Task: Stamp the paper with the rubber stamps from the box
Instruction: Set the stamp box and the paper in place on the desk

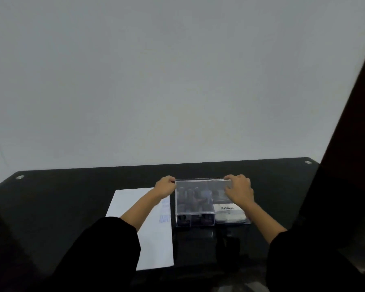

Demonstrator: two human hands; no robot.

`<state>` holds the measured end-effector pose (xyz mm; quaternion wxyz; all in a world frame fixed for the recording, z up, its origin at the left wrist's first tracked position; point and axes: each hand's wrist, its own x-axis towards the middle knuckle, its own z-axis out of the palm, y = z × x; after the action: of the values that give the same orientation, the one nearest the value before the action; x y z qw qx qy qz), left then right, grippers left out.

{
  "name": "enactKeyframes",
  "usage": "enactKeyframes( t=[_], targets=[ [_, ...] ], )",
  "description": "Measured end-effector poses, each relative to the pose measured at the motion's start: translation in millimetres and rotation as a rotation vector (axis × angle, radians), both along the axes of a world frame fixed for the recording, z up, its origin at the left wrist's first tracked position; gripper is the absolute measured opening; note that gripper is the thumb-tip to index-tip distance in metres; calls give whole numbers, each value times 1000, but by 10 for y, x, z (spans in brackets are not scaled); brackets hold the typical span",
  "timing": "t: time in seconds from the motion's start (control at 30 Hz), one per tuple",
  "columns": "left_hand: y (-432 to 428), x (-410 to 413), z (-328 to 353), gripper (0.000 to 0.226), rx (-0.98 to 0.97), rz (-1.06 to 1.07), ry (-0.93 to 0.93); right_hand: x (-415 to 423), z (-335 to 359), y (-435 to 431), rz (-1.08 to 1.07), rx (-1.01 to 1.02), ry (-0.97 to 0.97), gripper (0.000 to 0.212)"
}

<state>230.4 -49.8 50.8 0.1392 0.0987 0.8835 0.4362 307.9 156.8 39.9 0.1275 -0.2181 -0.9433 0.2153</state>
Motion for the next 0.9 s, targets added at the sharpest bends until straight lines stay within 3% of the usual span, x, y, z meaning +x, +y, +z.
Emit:
enactKeyframes(
  t=[0.23, 0.37, 0.53, 0.77, 0.9],
  targets=[
    [187, 31, -134, 58, 42, 41, -170, -55, -161, 254, -110, -194, -142, 62],
    [302, -29, -234, 52, 115, 106, -306, -97, -258, 261, -100, -338, -87, 57],
    [422, -200, -446, 41, 141, 124, -322, -103, -225, 259, -133, -387, -34, 58],
    [525, -447, -678, 61, 124, 96, -298, -162, -135, 254, -158, -438, 11, 49],
    [492, -138, -191, 66, 127, 95, -354, -286, 6, 309, -136, -376, 32, 52]
  ],
)
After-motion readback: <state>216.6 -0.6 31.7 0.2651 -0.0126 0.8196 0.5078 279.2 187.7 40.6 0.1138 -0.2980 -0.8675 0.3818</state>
